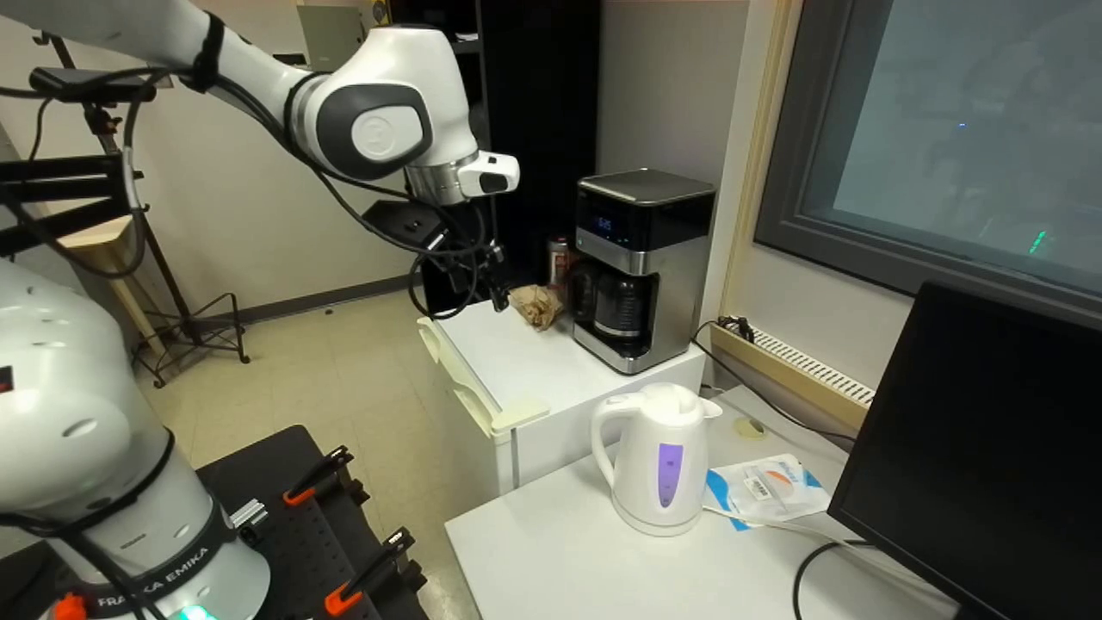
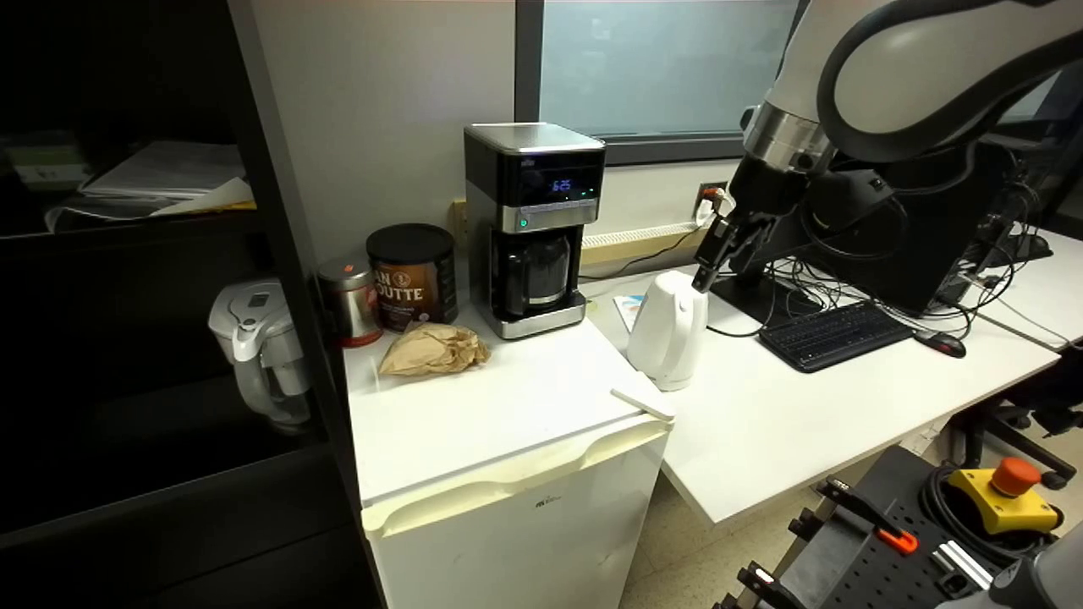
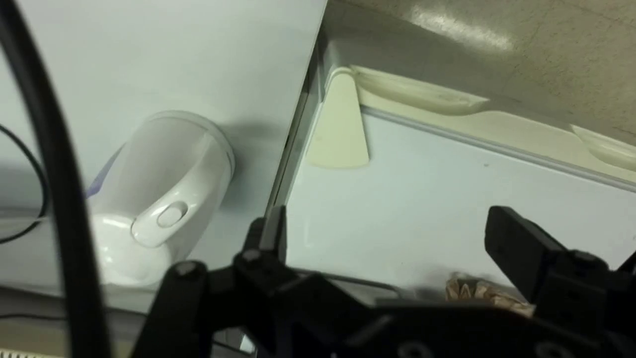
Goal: Press a button on the coffee maker
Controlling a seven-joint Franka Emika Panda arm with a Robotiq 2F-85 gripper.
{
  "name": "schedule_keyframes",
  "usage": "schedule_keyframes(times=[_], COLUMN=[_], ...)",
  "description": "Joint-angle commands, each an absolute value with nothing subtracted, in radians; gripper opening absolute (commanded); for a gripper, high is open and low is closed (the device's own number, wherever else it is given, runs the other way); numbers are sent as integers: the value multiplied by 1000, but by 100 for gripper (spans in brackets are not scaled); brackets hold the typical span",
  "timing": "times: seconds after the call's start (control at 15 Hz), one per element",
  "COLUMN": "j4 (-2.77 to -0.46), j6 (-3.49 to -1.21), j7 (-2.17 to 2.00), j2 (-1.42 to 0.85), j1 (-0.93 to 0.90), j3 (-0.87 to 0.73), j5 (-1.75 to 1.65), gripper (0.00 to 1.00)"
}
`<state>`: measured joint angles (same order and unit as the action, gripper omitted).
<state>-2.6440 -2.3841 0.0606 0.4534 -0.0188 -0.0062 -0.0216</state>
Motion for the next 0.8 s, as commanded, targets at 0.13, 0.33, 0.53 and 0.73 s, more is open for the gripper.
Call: schedule_keyframes(times=[0.13,0.33,0.53,0.73], j4=[-2685,-2687,-2676,-2658], j6=[-2612,-2720,-2799,-2834], j7=[-97,-221,-377,-540], j2=[479,466,467,461], j1=[74,163,297,425], j3=[120,202,310,418], j5=[-270,-426,-617,-791], gripper=[100,75,58,34])
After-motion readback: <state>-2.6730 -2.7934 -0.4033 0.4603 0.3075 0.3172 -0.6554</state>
